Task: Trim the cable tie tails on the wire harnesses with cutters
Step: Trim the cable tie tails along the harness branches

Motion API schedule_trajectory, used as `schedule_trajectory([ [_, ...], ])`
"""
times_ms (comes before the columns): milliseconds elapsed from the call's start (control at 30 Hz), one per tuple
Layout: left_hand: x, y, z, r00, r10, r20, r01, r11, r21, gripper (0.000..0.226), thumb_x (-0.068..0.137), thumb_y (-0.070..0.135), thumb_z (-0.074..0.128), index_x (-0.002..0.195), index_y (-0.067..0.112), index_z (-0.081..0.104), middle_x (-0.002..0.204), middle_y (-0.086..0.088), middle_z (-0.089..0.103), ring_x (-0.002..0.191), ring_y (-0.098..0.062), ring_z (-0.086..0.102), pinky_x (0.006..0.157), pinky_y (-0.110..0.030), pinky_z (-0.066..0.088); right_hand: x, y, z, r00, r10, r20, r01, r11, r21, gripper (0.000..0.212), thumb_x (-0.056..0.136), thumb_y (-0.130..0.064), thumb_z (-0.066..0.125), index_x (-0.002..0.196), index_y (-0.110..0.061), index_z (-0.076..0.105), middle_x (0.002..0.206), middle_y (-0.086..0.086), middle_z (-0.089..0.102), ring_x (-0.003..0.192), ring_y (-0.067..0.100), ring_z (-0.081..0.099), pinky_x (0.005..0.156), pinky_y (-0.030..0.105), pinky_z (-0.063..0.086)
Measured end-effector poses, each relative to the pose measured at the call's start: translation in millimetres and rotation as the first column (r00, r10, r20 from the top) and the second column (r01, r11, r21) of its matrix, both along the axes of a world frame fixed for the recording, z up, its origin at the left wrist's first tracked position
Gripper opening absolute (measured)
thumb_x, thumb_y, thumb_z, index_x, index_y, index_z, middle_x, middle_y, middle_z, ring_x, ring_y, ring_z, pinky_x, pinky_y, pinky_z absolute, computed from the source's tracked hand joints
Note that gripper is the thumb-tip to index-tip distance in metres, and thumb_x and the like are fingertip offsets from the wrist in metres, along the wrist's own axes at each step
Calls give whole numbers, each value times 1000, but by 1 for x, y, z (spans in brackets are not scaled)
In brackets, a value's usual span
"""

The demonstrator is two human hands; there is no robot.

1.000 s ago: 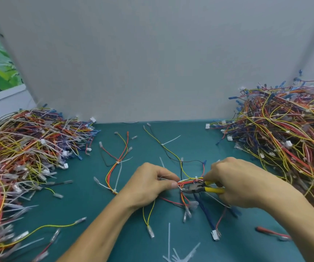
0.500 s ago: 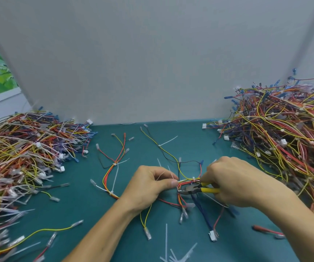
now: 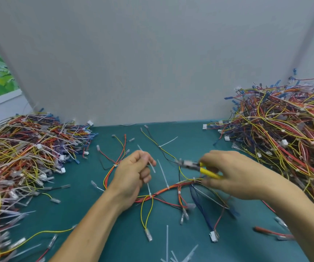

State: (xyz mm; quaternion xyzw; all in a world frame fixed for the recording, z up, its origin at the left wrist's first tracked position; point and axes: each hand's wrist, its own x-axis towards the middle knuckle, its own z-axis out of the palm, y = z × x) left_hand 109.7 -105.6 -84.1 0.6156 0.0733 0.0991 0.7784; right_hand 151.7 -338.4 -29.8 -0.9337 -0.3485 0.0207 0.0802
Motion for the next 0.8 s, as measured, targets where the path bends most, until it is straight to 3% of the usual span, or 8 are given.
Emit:
schedule_trajectory([
  [100,1,4,-2,995,99,-20,-98,995,35,30,102,8,35,75,11,48,67,-3,57,52,-11,39,53,-25,32,-2,2,4,998,-16,-60,28,980,196,21,91,-51,50,90,-30,47,89,-7,50,84,14,49,78,35,40],
  [233,0,-1,-4,995,93,-48,-90,995,53,28,103,10,32,78,11,45,67,-3,56,55,-15,56,56,-28,44,-9,5,7,997,2,-78,14,978,207,40,91,-52,47,115,-21,51,94,-9,48,88,14,52,84,37,42],
  [400,0,-3,-7,993,108,-53,-96,977,189,26,102,8,35,79,11,46,67,-1,48,43,-6,32,47,-22,33,-15,14,-3,994,-6,-112,20,992,127,17,92,-36,46,82,-22,43,85,-5,46,80,17,50,72,38,42],
  [500,2,-2,-11,991,107,-78,-77,947,310,19,94,4,43,80,14,50,59,6,40,44,-6,30,50,-26,29,-13,18,-15,996,-83,-35,83,996,24,15,86,-33,44,78,-20,42,85,-4,45,83,24,50,60,36,35],
  [633,4,-1,-12,996,91,-7,-70,808,585,18,80,9,69,89,23,61,44,16,38,44,-2,34,50,-17,30,-7,17,-25,989,-100,106,111,988,-107,18,91,-41,43,94,-23,49,95,-2,51,93,27,55,65,33,37],
  [700,4,0,-14,997,69,-24,-36,752,658,16,79,16,73,89,26,65,41,15,38,43,-3,36,50,-19,29,-4,16,-28,985,-71,158,94,985,-145,23,92,-44,43,101,-25,52,97,-2,52,95,28,56,65,32,37],
  [767,4,0,-15,997,49,-61,12,676,737,4,81,25,72,80,25,68,41,14,41,44,-2,38,50,-18,28,-3,17,-31,981,-45,188,78,982,-171,21,91,-42,43,98,-25,53,91,-3,46,93,28,56,61,30,32],
  [800,3,-1,-15,997,41,-71,28,640,768,8,82,28,71,74,25,69,42,14,43,46,-2,40,49,-16,29,-3,18,-31,980,-36,194,72,981,-183,19,90,-40,43,97,-25,53,89,-4,42,92,28,56,58,30,29],
])
